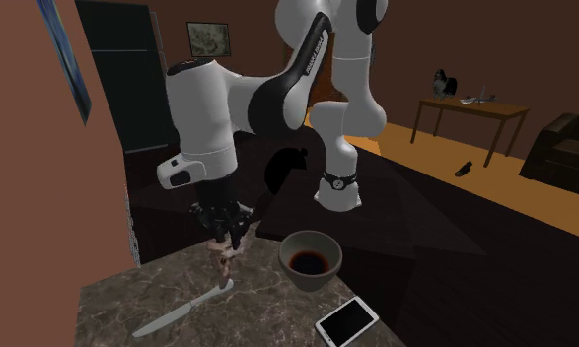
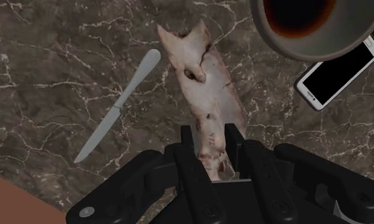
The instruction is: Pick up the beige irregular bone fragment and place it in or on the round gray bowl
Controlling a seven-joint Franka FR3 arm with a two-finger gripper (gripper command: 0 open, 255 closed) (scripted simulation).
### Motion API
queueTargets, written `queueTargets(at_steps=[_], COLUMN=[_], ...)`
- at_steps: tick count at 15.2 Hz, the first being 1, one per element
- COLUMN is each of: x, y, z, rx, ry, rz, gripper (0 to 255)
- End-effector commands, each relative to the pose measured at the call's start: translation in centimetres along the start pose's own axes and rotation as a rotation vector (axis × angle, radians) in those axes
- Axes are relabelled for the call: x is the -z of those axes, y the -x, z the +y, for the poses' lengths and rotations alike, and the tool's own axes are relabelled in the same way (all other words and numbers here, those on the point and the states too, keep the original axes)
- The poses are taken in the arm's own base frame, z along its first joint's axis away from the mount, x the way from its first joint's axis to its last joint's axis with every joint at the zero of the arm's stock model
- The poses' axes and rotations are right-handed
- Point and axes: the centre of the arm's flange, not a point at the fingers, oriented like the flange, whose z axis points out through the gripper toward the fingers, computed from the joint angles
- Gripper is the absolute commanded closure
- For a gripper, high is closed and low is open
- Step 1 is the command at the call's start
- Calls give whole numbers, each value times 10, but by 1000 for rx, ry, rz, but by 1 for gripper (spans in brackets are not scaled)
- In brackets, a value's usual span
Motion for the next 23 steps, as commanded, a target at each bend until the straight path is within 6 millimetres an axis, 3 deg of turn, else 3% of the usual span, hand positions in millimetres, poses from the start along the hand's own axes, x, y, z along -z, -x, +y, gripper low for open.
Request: queueTargets(at_steps=[1,15,23], x=[0,-8,-51], y=[18,129,128], z=[-20,-168,-165], rx=[0,0,0], ry=[0,0,0], rz=[0,0,0], gripper=[255,255,255])
